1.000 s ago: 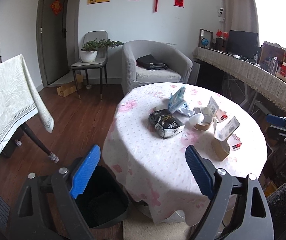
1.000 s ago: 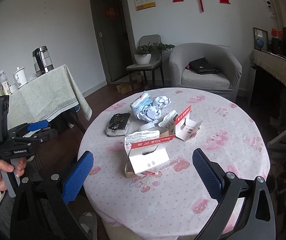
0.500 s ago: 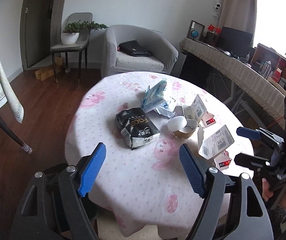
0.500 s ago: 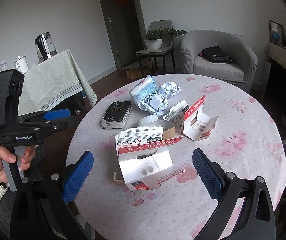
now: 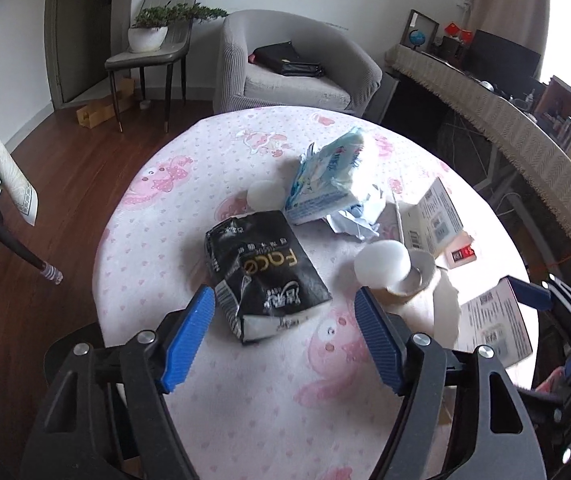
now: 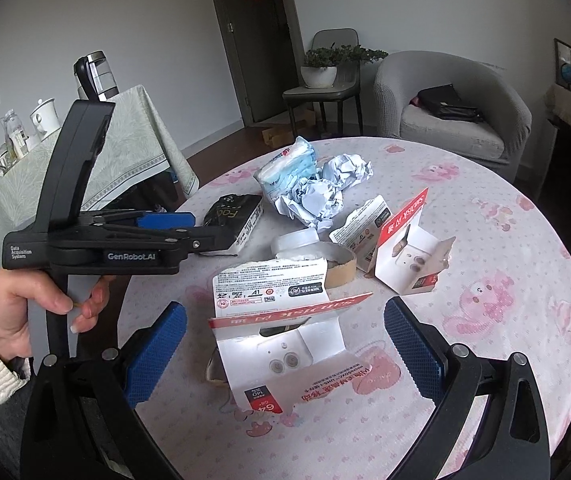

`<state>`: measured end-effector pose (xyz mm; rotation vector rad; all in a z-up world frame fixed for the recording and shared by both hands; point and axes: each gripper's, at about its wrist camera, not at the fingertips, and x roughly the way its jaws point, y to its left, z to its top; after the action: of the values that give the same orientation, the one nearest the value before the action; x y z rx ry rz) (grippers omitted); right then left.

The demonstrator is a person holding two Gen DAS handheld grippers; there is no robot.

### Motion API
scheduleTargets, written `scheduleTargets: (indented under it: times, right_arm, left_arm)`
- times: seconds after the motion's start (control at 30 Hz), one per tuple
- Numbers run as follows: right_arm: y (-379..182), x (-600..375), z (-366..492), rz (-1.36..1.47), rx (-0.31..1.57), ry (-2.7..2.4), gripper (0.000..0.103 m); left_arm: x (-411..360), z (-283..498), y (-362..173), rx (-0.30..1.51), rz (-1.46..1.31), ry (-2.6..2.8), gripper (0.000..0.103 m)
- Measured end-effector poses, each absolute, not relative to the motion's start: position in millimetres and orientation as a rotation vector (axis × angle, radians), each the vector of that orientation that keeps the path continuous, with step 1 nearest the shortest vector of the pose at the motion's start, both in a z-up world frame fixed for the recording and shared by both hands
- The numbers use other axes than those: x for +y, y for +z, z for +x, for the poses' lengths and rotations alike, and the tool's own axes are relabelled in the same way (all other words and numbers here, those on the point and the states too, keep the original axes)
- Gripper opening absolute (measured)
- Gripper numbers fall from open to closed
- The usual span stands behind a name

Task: Collect trash
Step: 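Grasp the black tissue packet with the left tool while the right tool grasps the white SanDisk box, then carry the black packet with the left tool into the green bin and release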

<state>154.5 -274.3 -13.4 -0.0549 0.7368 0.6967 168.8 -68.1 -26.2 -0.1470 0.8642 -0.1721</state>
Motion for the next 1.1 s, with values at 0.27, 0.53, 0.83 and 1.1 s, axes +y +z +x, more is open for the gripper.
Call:
scheduleTargets:
  times: [0.27,0.53,0.83,1.1]
  right_arm:
    - [-19.1,-264.4,167.5,-0.076,0.759,0.694,0.100]
    - [-24.1,-248.8,171.7,-0.100,0.785,0.700,0.100]
    - [-32.5,-248.4,181.3,-0.061,0.826,0.697,0.082]
    - [-23.3,-247.1,178.9,-0.058,0.801,0.693,0.080]
  left_arm:
    - [-63.3,190.4,-30.2,0.901,-0.150,-0.135,0.063]
    - [-55.3,192.1,-36.2,0.937,-0.204,-0.144,0.070]
    - [-61.1,194.3,-37.0,0.906,-0.168,-0.126,0.059]
    - [-49.5,188.8,-26.9,0.871,-0.215,-0.183,0.053]
